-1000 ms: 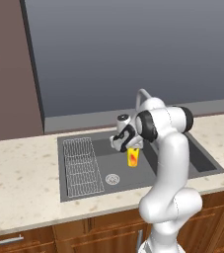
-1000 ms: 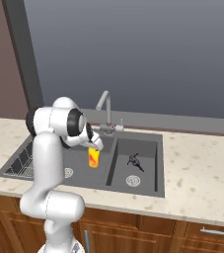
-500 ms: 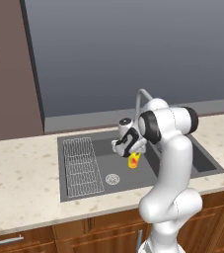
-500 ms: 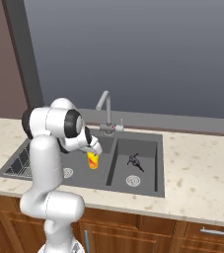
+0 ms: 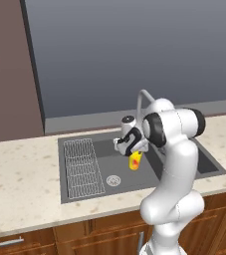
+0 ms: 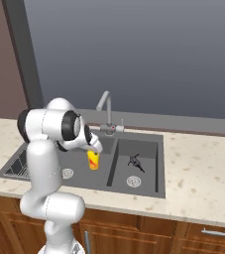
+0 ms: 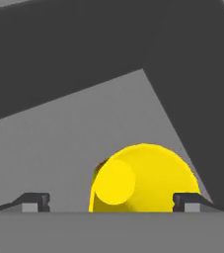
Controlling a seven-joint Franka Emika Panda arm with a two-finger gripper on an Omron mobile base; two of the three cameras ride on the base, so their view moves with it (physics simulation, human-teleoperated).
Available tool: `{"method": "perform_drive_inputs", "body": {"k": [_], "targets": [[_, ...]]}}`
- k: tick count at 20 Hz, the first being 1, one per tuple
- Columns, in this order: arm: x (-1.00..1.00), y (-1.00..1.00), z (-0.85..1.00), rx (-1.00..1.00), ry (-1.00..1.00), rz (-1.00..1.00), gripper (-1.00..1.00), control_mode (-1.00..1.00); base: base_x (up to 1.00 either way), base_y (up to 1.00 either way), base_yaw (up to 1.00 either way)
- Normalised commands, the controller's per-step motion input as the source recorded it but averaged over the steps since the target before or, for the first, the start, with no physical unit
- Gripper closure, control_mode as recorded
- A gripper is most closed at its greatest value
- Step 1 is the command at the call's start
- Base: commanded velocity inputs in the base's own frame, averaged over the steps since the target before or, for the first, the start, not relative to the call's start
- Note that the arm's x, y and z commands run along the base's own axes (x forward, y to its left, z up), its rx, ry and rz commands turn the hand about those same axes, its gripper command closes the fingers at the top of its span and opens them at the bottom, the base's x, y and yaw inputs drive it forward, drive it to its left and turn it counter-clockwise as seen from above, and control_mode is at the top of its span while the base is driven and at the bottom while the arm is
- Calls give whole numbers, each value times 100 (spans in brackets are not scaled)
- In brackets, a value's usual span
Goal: Pick the teapot and cup and place them in the sink. Then turn on the water.
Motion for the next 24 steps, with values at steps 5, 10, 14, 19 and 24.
{"method": "perform_drive_inputs", "body": {"k": [5,10,14,19,24], "targets": [[0,0,46,0,0,0,-100,-100,0,0,0],[-10,1,47,0,0,0,-100,-100,0,0,0],[-41,11,38,0,-3,0,-100,-100,0,0,0],[-65,8,45,0,-3,0,-100,-100,0,0,0],[-96,0,55,0,-9,1,-100,-100,0,0,0]]}}
